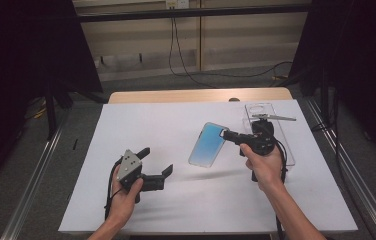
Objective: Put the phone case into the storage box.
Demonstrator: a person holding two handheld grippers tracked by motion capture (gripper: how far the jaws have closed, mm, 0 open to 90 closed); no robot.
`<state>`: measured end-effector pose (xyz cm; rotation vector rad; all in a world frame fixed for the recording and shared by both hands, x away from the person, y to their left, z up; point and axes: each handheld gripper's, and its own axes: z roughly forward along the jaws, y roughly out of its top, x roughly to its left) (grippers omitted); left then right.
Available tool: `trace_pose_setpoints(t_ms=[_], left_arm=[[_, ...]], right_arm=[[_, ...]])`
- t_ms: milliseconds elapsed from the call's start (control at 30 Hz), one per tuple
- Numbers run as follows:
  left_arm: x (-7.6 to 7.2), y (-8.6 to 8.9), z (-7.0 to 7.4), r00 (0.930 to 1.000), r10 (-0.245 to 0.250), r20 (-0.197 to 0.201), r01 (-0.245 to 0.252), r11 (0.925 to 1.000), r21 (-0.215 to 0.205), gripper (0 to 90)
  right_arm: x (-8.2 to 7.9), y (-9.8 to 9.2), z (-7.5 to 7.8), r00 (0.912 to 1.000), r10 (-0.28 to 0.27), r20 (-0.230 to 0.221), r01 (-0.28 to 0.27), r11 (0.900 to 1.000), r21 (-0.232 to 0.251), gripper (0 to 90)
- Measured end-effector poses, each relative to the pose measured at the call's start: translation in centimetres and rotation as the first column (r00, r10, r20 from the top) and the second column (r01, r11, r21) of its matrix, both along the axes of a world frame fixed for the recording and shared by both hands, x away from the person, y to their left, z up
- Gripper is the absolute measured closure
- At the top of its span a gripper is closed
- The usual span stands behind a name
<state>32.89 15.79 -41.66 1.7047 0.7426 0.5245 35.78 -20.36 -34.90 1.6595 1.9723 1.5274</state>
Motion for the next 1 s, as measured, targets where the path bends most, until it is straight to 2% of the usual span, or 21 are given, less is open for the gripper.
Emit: trace_pose_setpoints(t_ms=[67,167,233,333,433,600,700,800,1000], left_arm=[[-0.1,0.4,0.0,0.9999,0.011,0.002,-0.011,0.9999,-0.007,2.5],[-0.3,1.0,-0.1,0.9995,0.032,0.009,-0.032,0.9994,0.012,2.5],[-0.4,1.4,-0.1,0.9997,0.021,0.009,-0.021,0.9997,0.012,2.3],[-1.0,1.7,0.2,0.9992,0.039,0.012,-0.039,0.9991,0.017,2.5],[-1.6,1.9,0.2,0.999,0.034,0.029,-0.035,0.9983,0.046,2.3],[-1.6,2.8,0.0,0.9976,0.062,0.03,-0.063,0.9974,0.034,2.9],[-1.5,3.3,-0.1,0.996,0.084,0.031,-0.086,0.9957,0.037,3.0],[-1.6,3.7,-0.2,0.9962,0.085,0.022,-0.085,0.996,0.027,3.0],[-1.7,4.2,-0.5,0.9952,0.097,0.013,-0.097,0.9945,0.04,3.0]], right_arm=[[-0.1,0.0,0.1,1.0,0.003,0.006,-0.003,1.0,-0.004,85.3],[-0.2,-0.1,0.3,0.9998,0.0,0.018,0.001,1.0,-0.012,85.3],[-0.2,-0.3,0.3,0.9996,-0.005,0.027,0.006,1.0,-0.017,85.3],[-0.3,-0.6,0.5,0.9992,-0.015,0.037,0.016,1.0,-0.024,85.3],[-0.4,-0.9,0.7,0.9984,-0.025,0.05,0.027,0.999,-0.036,85.3],[-0.6,-1.3,1.2,0.9966,-0.031,0.077,0.035,0.999,-0.041,85.3],[-0.7,-1.6,1.5,0.993,-0.032,0.113,0.037,0.998,-0.042,85.2],[-0.6,-2.2,1.5,0.9909,-0.044,0.127,0.049,0.998,-0.039,85.3],[-0.6,-2.9,1.8,0.9876,-0.065,0.143,0.071,0.997,-0.04,85.2]])
